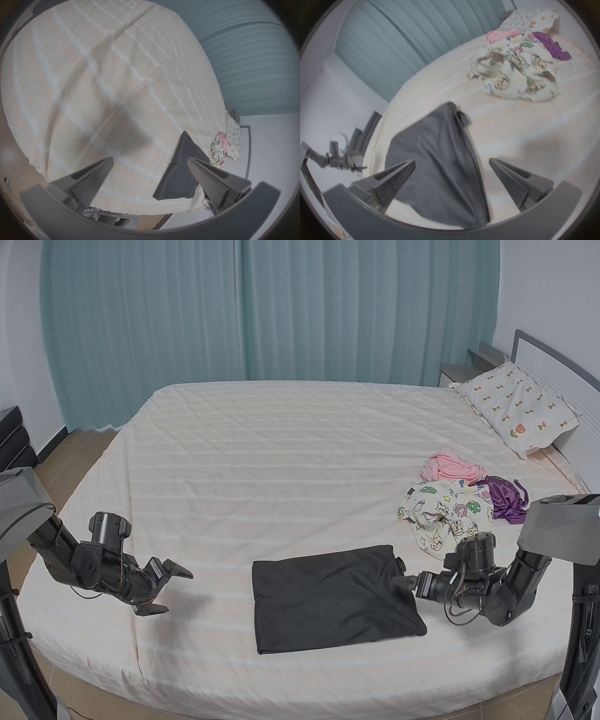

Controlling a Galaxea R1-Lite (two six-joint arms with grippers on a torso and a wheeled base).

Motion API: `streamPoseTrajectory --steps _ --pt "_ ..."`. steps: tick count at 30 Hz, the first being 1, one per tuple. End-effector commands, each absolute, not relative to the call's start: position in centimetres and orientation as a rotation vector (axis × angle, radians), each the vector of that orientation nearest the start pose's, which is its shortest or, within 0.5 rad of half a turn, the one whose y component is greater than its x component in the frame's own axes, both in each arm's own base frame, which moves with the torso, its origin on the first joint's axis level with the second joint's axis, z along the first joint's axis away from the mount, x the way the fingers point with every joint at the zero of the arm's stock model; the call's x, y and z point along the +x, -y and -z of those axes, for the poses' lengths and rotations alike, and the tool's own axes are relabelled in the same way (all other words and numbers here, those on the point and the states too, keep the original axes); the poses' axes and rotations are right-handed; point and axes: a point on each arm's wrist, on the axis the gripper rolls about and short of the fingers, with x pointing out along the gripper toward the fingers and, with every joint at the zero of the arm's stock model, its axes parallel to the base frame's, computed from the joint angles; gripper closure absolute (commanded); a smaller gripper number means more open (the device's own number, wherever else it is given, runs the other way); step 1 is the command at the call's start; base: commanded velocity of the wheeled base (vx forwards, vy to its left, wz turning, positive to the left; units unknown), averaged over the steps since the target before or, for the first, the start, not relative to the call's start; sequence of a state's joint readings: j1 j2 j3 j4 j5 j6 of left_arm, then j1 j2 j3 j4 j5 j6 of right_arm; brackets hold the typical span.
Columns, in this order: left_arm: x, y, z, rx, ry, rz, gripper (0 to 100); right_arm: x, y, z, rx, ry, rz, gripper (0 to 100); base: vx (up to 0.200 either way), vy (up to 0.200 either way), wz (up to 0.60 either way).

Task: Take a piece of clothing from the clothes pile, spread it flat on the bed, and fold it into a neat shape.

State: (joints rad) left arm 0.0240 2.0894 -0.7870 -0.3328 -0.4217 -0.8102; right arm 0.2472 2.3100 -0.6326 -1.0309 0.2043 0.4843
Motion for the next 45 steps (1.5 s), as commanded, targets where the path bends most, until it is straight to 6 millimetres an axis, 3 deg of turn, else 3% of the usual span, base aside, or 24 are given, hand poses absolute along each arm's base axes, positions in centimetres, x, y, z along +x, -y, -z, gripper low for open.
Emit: streamPoseTrajectory --steps 1,6,12,20,21,45 --pt "32.5 0.1 -3.0 -0.956 -1.059 -0.042 0 38.8 -11.1 2.3 0.55 -0.623 -0.252 0 0.0 0.0 0.0" --pt "32.4 0.1 -2.9 -0.957 -1.061 -0.044 0 42.0 -13.9 4.2 0.552 -0.576 -0.209 0 0.0 0.0 0.0" --pt "32.4 0.1 -2.9 -0.957 -1.062 -0.044 0 44.2 -14.8 4.4 0.535 -0.592 -0.182 0 0.0 0.0 0.0" --pt "32.4 0.1 -2.9 -0.955 -1.063 -0.044 0 44.6 -14.8 4.4 0.522 -0.62 -0.146 0 0.0 0.0 0.0" --pt "32.4 0.1 -2.9 -0.955 -1.063 -0.044 0 44.7 -14.9 4.4 0.522 -0.619 -0.147 100 0.0 0.0 0.0" --pt "32.4 0.1 -2.9 -0.954 -1.063 -0.045 0 47.1 -12.5 4.9 0.538 -0.564 -0.024 100 0.0 0.0 0.0"
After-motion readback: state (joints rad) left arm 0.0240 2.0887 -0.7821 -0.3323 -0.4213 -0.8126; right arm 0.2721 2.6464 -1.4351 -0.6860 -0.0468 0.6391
